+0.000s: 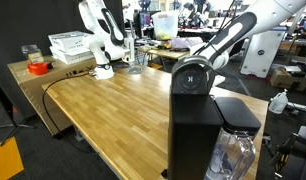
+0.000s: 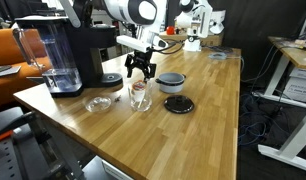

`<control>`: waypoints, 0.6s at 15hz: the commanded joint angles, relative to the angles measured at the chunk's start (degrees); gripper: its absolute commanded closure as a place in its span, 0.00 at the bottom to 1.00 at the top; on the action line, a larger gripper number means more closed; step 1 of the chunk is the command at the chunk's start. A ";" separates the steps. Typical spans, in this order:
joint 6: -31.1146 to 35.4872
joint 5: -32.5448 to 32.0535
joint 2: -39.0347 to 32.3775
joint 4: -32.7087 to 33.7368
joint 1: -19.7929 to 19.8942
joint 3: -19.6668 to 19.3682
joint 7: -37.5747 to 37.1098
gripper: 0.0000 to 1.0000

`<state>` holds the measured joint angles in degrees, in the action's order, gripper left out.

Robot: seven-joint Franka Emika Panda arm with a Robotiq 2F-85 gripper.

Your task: Put the white object into the pot.

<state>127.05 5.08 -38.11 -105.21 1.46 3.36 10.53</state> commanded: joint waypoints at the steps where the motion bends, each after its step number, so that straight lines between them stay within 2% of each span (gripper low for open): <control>1: -2.31 0.26 -1.13 2.02 0.90 0.75 1.16 0.00; 9: -1.90 0.24 -4.61 6.24 1.17 1.12 3.02 0.00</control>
<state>126.83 5.08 -41.00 -101.59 1.49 3.48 12.23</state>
